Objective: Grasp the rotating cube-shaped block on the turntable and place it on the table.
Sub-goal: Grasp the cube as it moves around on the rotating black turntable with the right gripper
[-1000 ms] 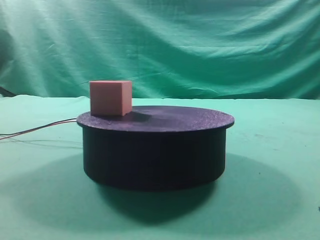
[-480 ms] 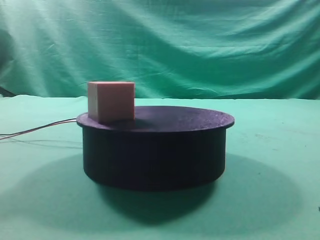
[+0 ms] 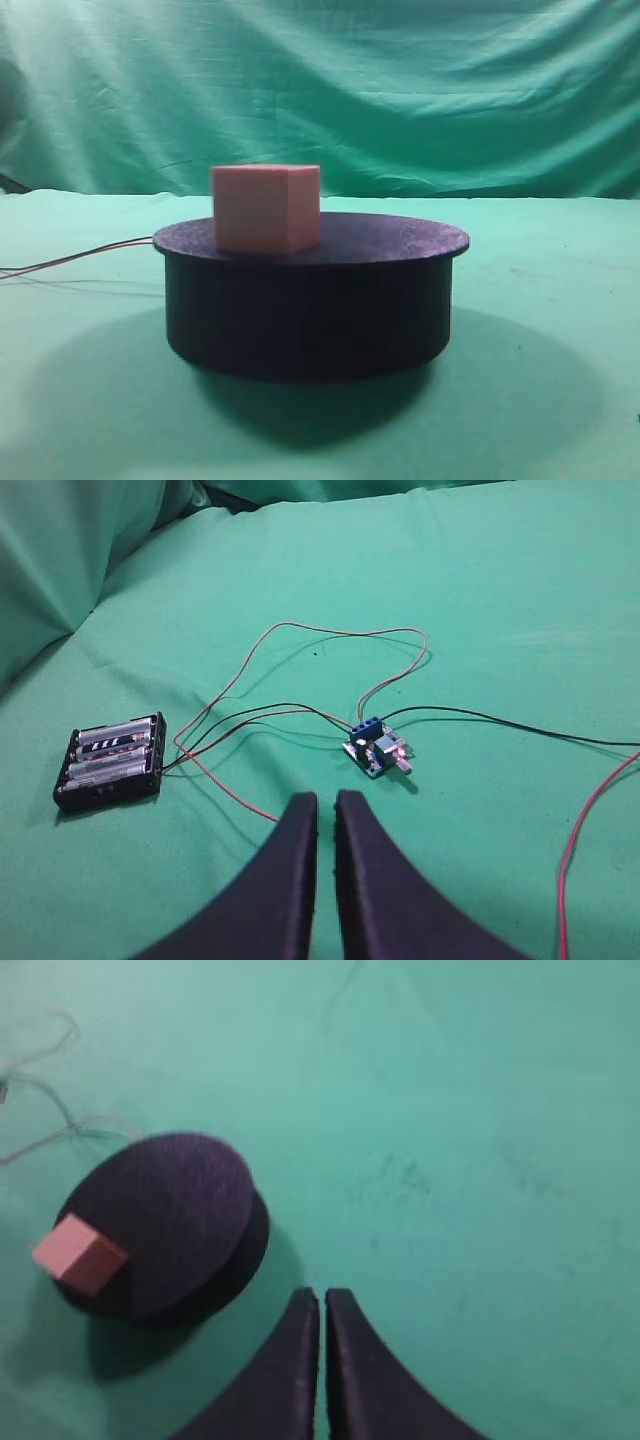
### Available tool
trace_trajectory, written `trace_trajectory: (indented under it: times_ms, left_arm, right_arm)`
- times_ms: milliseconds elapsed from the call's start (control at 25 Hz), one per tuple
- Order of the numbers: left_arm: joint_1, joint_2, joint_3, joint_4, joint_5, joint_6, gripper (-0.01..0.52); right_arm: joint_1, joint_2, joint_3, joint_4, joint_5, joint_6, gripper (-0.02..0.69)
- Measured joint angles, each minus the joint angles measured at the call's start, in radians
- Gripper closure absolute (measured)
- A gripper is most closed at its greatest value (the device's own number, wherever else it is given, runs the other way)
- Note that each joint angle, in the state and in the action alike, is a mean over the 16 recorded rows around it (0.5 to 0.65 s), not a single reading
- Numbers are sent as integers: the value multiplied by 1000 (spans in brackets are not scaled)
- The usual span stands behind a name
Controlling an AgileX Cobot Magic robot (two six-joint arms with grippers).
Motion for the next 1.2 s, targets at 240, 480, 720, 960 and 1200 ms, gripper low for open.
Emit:
trace_trajectory:
  times_ms: [240,480,720,960,1200]
  left_arm:
    - [0,0,0,0,0,0,514]
    - [0,0,0,0,0,0,514]
    - [0,0,0,0,0,0,514]
    - [0,0,0,0,0,0,514]
    - [0,0,0,0,0,0,514]
  right_arm:
    - [162,255,-167,-119,42,72,647]
    - [277,462,-320,-209,67,129,490]
    - [327,598,-410,-250,57,164,260]
    - [332,695,-455,-264,36,201,100]
    - [332,766,-480,-296,18,260,154]
